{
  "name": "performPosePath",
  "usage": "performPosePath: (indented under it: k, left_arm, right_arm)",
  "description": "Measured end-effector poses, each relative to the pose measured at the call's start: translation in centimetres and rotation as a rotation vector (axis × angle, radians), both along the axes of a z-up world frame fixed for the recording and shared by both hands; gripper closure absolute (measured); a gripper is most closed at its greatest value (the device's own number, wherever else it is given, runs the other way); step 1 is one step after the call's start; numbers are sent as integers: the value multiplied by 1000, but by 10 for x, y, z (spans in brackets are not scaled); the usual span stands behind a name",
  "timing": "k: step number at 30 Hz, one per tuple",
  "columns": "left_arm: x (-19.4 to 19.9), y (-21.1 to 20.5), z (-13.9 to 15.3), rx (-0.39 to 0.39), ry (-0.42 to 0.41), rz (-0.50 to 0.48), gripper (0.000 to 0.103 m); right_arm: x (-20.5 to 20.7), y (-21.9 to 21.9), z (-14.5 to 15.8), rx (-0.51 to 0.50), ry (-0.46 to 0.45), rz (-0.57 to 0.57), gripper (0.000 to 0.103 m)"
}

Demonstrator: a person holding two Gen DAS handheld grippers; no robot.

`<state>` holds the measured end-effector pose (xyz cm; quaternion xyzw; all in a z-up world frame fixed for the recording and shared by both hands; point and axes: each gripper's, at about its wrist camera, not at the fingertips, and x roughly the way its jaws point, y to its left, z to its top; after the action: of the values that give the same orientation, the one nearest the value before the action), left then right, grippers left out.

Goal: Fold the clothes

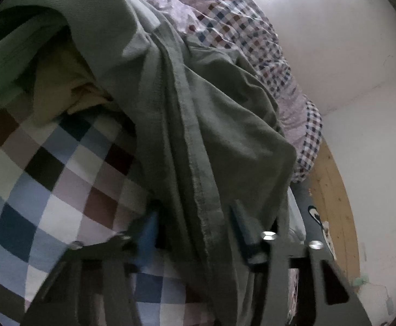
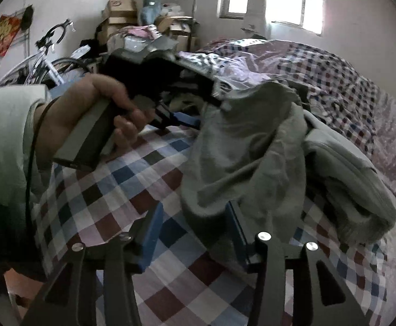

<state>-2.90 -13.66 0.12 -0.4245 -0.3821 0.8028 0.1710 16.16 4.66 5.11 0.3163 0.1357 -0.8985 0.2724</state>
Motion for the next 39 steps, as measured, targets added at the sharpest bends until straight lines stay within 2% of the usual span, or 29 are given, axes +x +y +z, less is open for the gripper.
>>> performPosePath:
  k: [3,5,8,11,15,16,18,19,22,23,28,33,38,39]
  left_arm:
    - [5,-11,9,41,43,51,69]
    - [8,-16,16,57,80,71,79]
    - [12,-21,25,65,125,92,87]
    - [13,-24,25,47,122,109,88]
    - [8,-19,14,-6,41,104,86]
    - [6,-18,11,-18,22,99,83]
    - [4,-18,7,-31,2,91,68]
    - [4,-17,6,-24,-2,83,55]
    - [2,-12,4,-6,-7,60,39]
    - [0,-9,4,-8,-10,48,37]
    - [-8,10,-4,-38,-49,-14,36]
    - [-11,13,-6,-45,-56,-20,42]
    - [-14,14,-10,-56,-75,-27,76]
    - [-14,14,-11,-58,-78,-26,79]
  right_arm:
    - [-3,23,1,-71,-38,-61,46]
    - [-5,40,1,-116,-68,-104,44]
    - [-9,67,2,-190,-108,-180,42]
    - [-10,84,2,-235,-131,-231,41]
    - [-8,87,5,-241,-134,-241,41]
    - [-7,83,5,-218,-127,-231,41]
    - [-3,72,3,-179,-120,-205,41]
    - [-1,66,2,-160,-116,-191,41]
    - [2,49,-5,-86,-109,-175,41]
    - [1,46,-7,-67,-108,-175,41]
    - [-1,44,-16,-30,-134,-197,41]
    - [-1,57,-18,-93,-178,-204,41]
    - [-6,62,-19,-105,-202,-220,41]
    - [-5,62,-20,-107,-204,-221,41]
